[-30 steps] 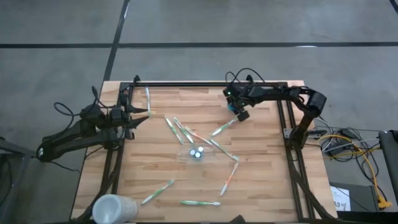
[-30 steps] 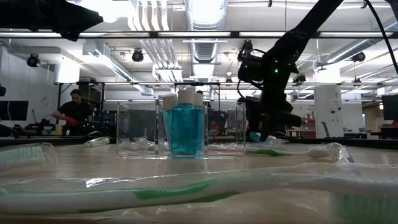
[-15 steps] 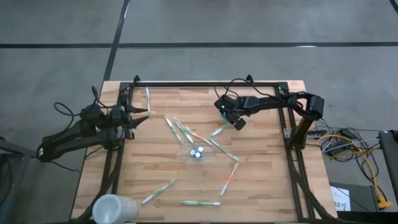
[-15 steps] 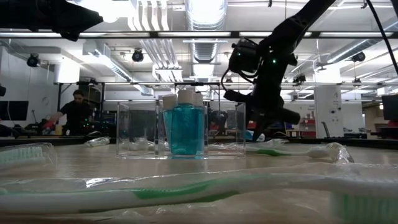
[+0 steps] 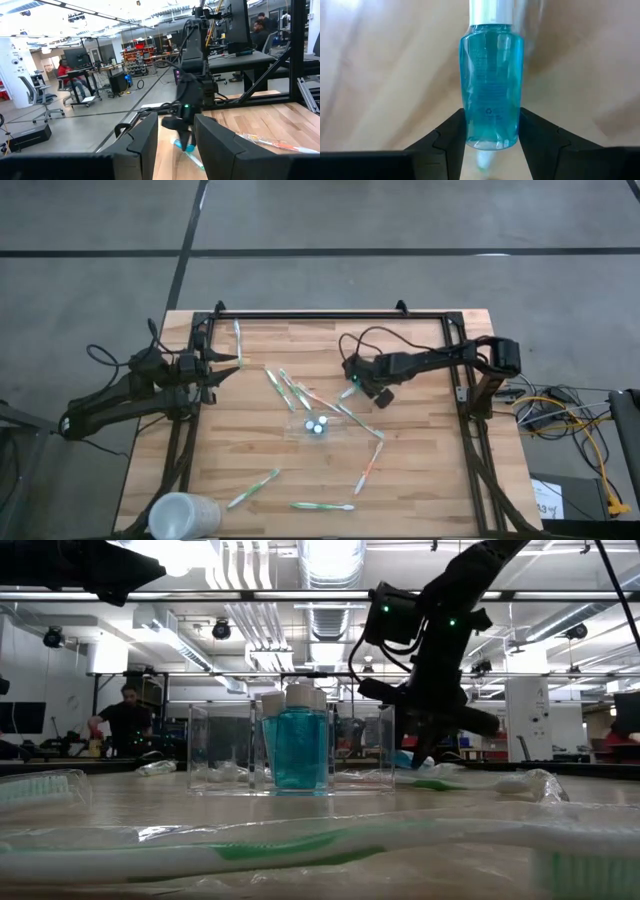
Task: Pick & Place toothbrushing station
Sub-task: Put the blue mouthwash bottle into the transparent organizer
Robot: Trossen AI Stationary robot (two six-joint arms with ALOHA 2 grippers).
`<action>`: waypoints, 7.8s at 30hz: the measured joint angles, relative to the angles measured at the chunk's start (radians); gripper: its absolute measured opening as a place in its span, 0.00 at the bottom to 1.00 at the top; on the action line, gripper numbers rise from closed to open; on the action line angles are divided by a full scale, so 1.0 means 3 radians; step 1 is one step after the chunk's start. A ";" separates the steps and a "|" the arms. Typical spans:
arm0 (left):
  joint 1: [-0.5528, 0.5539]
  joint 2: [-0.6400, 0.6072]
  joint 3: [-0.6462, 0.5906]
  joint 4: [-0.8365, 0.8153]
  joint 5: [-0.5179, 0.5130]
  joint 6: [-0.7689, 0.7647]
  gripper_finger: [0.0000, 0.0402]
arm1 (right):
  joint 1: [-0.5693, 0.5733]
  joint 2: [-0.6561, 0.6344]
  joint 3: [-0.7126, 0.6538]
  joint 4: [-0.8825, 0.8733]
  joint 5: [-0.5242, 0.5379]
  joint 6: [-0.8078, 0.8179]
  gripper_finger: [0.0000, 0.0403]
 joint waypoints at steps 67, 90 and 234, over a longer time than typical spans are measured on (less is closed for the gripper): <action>-0.0001 0.0000 0.0000 0.0001 0.0001 -0.0001 0.33 | 0.1587 0.0015 -0.0014 -0.0799 -0.0864 -0.4087 0.42; -0.0001 0.0000 0.0000 0.0000 0.0001 -0.0001 0.33 | 0.1663 0.0001 -0.0014 -0.1236 -0.1264 -0.4702 0.42; 0.0000 0.0000 0.0000 0.0000 0.0000 0.0000 0.33 | 0.1642 0.0021 -0.0051 -0.0656 -0.0627 -0.4709 0.91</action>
